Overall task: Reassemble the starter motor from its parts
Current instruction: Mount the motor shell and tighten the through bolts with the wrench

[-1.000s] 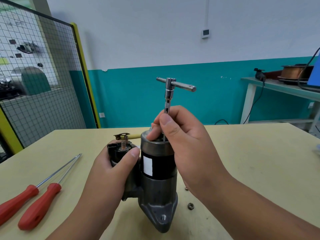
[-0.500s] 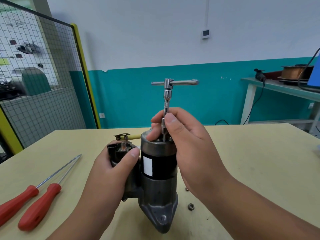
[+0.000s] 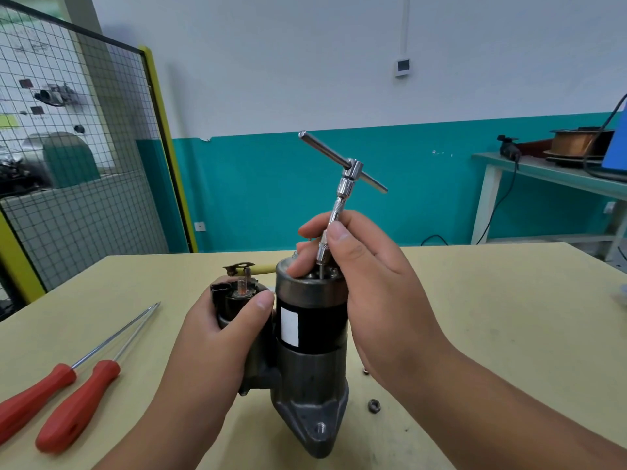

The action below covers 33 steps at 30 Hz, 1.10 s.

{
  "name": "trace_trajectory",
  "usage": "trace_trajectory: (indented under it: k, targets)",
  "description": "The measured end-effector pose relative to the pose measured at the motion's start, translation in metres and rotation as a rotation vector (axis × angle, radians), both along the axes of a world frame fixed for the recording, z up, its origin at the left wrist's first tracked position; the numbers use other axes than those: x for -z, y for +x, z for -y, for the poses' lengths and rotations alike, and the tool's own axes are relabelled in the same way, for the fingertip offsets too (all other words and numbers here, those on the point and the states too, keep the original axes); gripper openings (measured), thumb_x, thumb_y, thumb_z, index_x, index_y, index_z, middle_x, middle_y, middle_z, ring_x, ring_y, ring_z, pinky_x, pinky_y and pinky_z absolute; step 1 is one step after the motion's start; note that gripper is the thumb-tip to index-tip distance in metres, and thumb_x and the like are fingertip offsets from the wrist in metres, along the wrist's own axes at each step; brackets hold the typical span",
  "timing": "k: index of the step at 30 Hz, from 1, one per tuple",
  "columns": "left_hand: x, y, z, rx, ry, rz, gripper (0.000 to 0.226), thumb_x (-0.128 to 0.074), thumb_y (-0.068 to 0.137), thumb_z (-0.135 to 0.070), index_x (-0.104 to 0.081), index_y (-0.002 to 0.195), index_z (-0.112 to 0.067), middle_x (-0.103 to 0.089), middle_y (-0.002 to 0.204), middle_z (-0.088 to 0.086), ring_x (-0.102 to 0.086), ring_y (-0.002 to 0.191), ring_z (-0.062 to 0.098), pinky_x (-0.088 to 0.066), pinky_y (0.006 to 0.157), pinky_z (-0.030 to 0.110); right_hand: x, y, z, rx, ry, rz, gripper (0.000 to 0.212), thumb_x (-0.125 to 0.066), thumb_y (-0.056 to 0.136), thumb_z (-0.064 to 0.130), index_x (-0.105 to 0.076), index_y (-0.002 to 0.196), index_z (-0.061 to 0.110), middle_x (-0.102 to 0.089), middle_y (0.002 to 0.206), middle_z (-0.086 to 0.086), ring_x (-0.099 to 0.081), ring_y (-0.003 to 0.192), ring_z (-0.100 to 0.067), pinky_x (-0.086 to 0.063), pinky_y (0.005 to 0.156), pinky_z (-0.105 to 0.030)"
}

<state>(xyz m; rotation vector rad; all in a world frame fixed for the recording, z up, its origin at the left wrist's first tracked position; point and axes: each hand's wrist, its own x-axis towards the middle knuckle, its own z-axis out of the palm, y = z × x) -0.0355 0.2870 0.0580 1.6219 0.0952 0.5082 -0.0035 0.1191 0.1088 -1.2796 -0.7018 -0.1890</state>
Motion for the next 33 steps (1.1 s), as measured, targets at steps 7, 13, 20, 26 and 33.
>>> trace_trajectory:
  k: [7,13,20,26,33]
  targets:
    - [-0.0007,0.0003,0.0002,-0.007,0.006,-0.018,0.05,-0.071,0.06,-0.074,-0.074,0.101,-0.047,-0.081,0.093,-0.003,-0.079,0.087,0.036,-0.064,0.056,0.058,-0.0004,0.0011,-0.0013,0.016,-0.038,0.015,0.023,-0.047,0.104,0.041,-0.065,0.093,0.031,-0.075,0.086,0.001,-0.07,0.089,-0.011,-0.053,0.083,-0.014]
    - [-0.002,-0.0001,0.0,0.004,0.007,-0.012,0.051,-0.071,0.06,-0.073,-0.075,0.1,-0.041,-0.08,0.09,0.0,-0.079,0.083,0.037,-0.058,0.048,0.049,-0.0013,0.0014,-0.0021,0.025,-0.035,0.026,0.021,-0.05,0.102,0.043,-0.066,0.093,0.031,-0.075,0.085,0.002,-0.07,0.088,-0.01,-0.051,0.084,-0.012]
    - [-0.0037,-0.0012,0.0006,0.01,-0.007,-0.032,0.041,-0.075,0.063,-0.065,-0.076,0.095,-0.04,-0.08,0.088,0.002,-0.078,0.072,0.028,-0.05,0.039,0.029,-0.001,0.0005,0.0005,0.003,-0.027,0.001,0.028,-0.043,0.104,0.037,-0.071,0.099,0.034,-0.076,0.086,0.0,-0.071,0.089,-0.01,-0.053,0.082,-0.014]
    - [-0.0026,-0.0002,0.0,0.004,0.024,-0.018,0.047,-0.07,0.06,-0.072,-0.075,0.097,-0.044,-0.08,0.087,-0.001,-0.077,0.076,0.034,-0.048,0.042,0.032,-0.0003,0.0005,-0.0006,0.017,-0.05,0.007,0.023,-0.047,0.103,0.039,-0.066,0.095,0.031,-0.075,0.085,0.003,-0.07,0.087,-0.01,-0.053,0.082,-0.014]
    - [-0.0023,0.0008,-0.0003,0.006,0.015,-0.015,0.046,-0.07,0.06,-0.072,-0.076,0.096,-0.044,-0.08,0.088,-0.001,-0.078,0.079,0.031,-0.049,0.042,0.028,-0.0004,0.0019,-0.0003,0.025,-0.048,0.016,0.022,-0.048,0.103,0.039,-0.068,0.097,0.033,-0.076,0.086,0.002,-0.07,0.09,-0.01,-0.052,0.085,-0.014]
